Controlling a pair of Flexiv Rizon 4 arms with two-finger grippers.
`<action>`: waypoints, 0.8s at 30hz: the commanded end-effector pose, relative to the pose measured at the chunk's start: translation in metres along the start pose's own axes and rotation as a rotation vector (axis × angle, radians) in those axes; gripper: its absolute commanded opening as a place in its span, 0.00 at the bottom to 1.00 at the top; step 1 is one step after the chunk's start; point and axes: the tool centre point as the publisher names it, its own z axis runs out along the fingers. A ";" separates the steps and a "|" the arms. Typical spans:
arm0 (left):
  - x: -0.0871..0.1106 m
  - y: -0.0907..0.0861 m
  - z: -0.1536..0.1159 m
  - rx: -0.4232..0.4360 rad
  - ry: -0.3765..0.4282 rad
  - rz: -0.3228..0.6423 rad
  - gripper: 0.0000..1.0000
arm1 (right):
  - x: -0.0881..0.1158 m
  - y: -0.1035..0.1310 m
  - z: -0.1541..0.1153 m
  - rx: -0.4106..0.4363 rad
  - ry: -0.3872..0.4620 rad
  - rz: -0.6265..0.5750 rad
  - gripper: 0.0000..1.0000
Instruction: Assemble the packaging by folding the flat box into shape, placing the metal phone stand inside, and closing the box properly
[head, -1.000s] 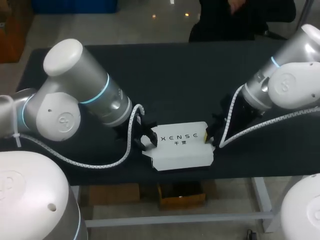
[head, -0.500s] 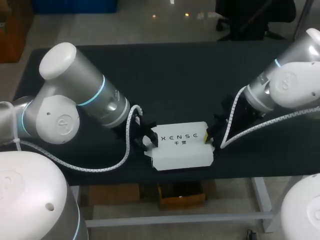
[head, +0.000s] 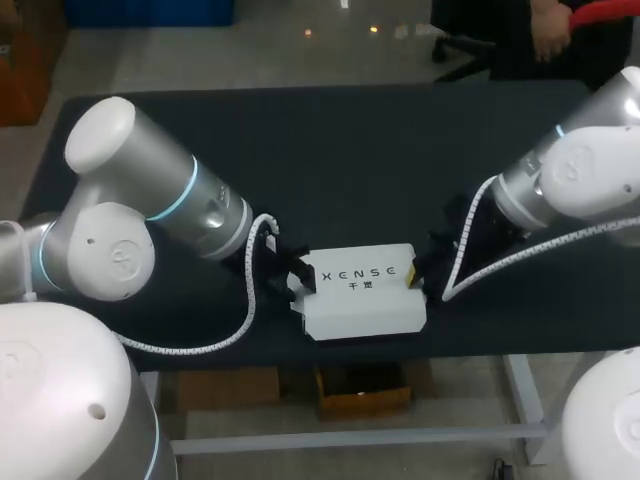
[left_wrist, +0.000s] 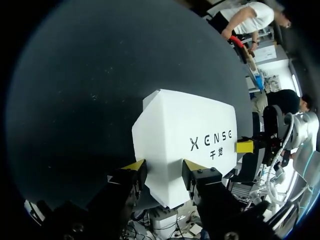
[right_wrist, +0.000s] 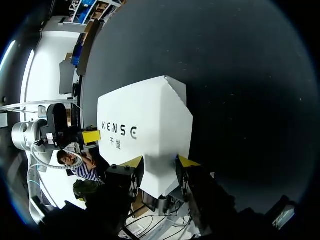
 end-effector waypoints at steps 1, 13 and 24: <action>-0.005 0.005 0.002 0.017 0.024 0.005 0.47 | 0.001 -0.003 0.002 -0.007 0.007 -0.007 0.39; -0.005 0.005 0.003 0.031 0.039 0.013 0.48 | 0.000 -0.005 0.004 -0.023 0.017 -0.037 0.40; -0.002 0.004 0.006 0.033 0.044 0.015 0.48 | -0.001 -0.005 0.006 -0.025 0.032 -0.050 0.40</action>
